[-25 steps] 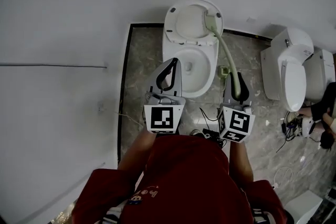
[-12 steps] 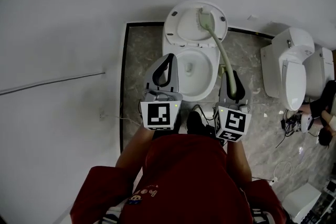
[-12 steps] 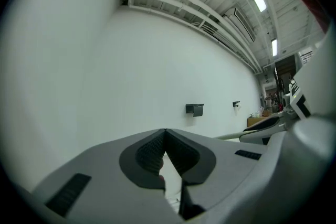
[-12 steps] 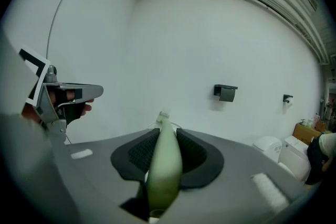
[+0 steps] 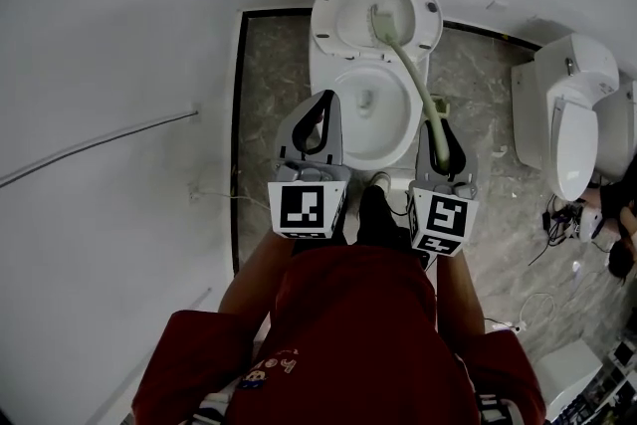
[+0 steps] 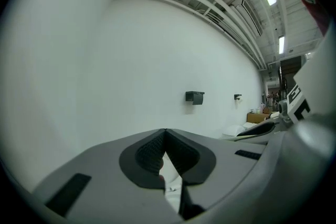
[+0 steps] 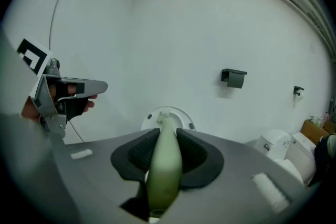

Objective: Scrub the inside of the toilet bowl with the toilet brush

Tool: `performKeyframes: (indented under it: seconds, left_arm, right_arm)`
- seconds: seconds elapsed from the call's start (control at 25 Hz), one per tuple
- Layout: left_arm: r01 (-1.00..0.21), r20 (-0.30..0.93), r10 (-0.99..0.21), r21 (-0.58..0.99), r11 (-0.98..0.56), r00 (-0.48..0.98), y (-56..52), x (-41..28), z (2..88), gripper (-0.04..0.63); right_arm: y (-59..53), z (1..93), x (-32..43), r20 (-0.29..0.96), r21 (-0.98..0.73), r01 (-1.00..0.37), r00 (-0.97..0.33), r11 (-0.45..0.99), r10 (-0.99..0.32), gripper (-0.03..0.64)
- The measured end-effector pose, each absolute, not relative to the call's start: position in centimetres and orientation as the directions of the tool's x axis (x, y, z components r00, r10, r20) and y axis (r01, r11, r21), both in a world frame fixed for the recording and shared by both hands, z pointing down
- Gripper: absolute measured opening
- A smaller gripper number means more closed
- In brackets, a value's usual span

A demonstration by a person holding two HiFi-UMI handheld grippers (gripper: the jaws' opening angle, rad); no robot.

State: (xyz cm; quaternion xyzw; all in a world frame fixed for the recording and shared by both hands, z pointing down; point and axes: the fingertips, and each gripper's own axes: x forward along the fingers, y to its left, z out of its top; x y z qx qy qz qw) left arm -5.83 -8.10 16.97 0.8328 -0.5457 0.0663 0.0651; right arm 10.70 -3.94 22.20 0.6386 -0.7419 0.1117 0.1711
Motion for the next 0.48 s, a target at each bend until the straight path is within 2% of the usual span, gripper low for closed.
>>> performKeyframes:
  seconds: [0.24,0.48]
  left_arm:
    - [-0.922,0.241,-0.891,0.068,-0.38,0.385,-8.8,-5.6,22.7,0.006]
    - [-0.907,0.326,-0.85,0.062,-0.417,0.413,-9.1,-4.8,29.9,0.006]
  right_arm:
    - [-4.8,27.9,11.0,0.478,0.058,-0.977,-0.152,0.204,-0.865,0.112]
    - [-5.3,35.2,11.3,0.563,0.096,-0.942,-0.216,0.322,-0.798,0.11]
